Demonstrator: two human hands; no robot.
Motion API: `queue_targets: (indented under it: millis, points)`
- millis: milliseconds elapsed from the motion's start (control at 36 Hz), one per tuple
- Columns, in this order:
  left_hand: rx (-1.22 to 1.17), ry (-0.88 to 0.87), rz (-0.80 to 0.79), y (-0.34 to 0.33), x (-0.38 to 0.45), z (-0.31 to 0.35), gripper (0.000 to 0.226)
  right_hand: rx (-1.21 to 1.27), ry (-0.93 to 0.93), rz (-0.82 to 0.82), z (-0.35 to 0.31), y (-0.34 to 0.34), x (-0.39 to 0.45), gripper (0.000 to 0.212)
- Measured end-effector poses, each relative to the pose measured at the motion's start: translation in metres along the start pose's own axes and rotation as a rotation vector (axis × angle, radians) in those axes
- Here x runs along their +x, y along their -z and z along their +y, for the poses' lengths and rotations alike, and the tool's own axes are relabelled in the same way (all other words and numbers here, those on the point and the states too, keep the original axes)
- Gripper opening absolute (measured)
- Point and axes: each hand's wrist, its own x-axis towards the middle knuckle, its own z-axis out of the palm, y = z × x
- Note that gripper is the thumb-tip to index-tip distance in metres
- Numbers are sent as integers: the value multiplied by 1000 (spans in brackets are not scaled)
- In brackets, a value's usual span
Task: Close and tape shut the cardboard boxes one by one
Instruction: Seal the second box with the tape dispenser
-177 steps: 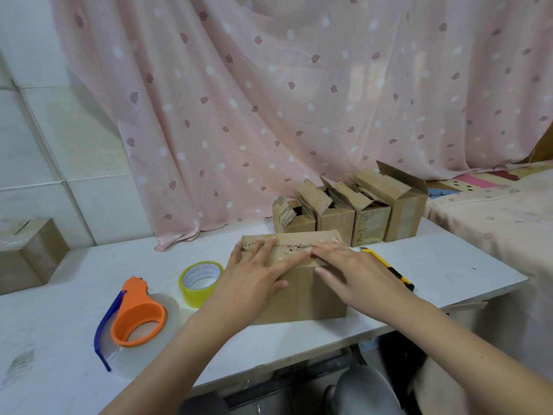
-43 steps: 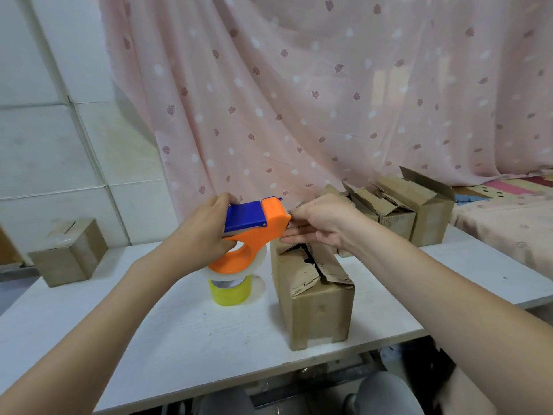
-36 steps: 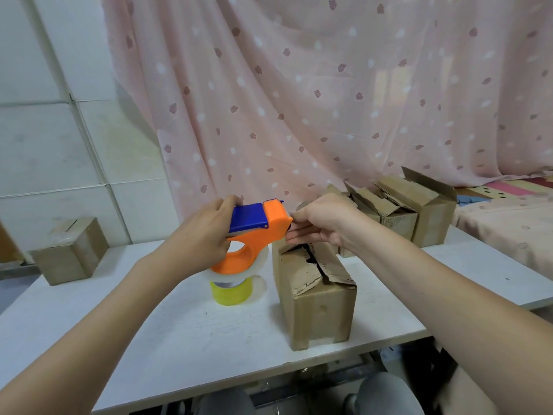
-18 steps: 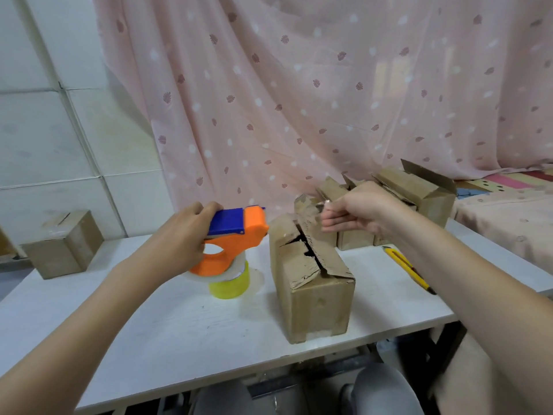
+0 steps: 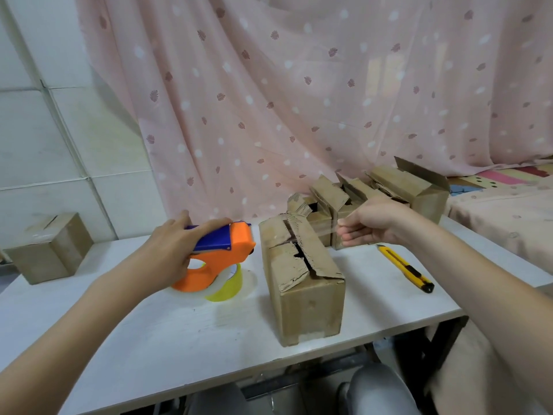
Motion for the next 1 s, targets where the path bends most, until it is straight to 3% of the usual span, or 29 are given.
queue_targets:
  millis: [111,306,500,583,667,750,917,1000]
  points:
    - [54,-42,-8,-6,-3,-1,106,-14,-9,11,4,-2,3,21]
    - [66,-61,-29,-14,-8,6,95,-27,-39,1,24,-5,7,21]
    - [142,-39,-5,-28,-11,13,107,-53,-47,-3,38,-18,15,22]
    - [169,13,-90,-30,-9,22,109,-87,-18,5,42,-27,12,24]
    - [208,39,-167,-31,-7,28,93,-117,15,25,47,-34,8,24]
    - [154,75,-147,-32,-7,30,89,-193,70,57,52,-39,10,21]
    - [187,84,-182,-35,-7,29,86,-593,35,90,49,-47,11,44]
    - [169,79,-177,-33,-4,29,86,-701,59,120,48,-46,12,43]
